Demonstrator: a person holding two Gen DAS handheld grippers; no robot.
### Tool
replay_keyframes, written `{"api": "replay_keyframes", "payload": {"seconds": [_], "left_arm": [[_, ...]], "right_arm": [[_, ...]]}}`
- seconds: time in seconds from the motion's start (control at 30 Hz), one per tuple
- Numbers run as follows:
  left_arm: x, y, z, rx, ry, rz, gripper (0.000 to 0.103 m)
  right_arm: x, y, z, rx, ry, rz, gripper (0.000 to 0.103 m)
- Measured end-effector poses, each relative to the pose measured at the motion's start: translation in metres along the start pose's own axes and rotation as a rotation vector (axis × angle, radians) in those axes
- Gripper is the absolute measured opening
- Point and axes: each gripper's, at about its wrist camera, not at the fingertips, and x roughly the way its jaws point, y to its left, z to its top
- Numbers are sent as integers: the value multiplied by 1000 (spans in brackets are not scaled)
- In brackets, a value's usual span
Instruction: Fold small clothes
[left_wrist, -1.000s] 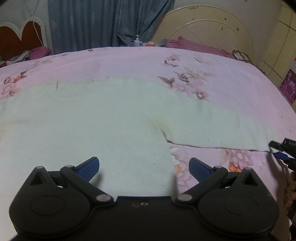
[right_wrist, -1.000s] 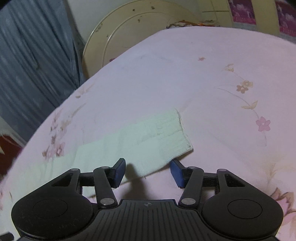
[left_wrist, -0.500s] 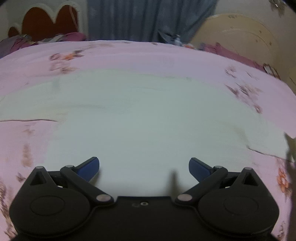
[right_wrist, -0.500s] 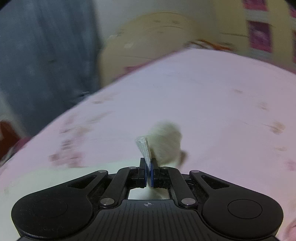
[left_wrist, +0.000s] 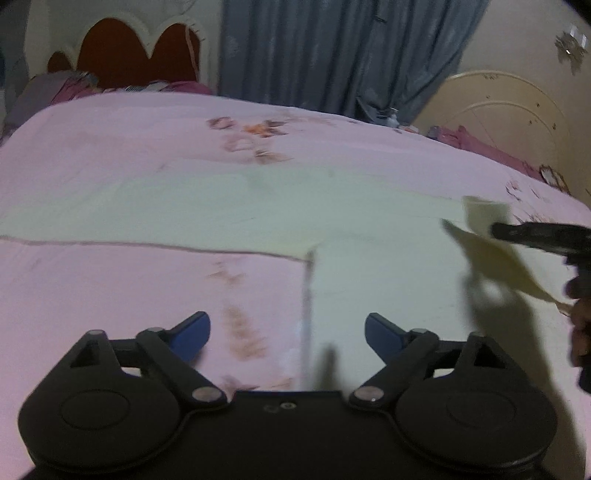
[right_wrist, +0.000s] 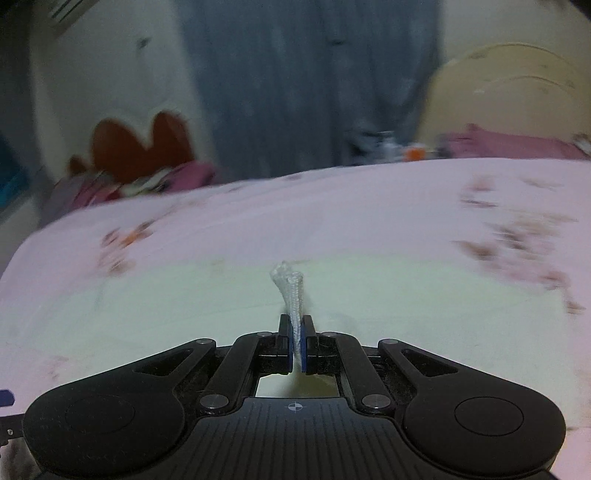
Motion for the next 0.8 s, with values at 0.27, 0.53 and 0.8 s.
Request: {"api": "replay_keyframes", "payload": {"seconds": [0.27, 0.53, 0.8], "left_arm": [[-5, 27, 1, -38, -10, -19, 85], [40, -28, 27, -13, -1, -263, 64], [127, -71, 50, -46, 88, -326, 28]], "right_arm": [[65, 69, -30, -114, 130, 59, 5], [4, 38, -45, -143, 24, 7, 71], [-38, -73, -72, 137, 89, -165, 40]]}}
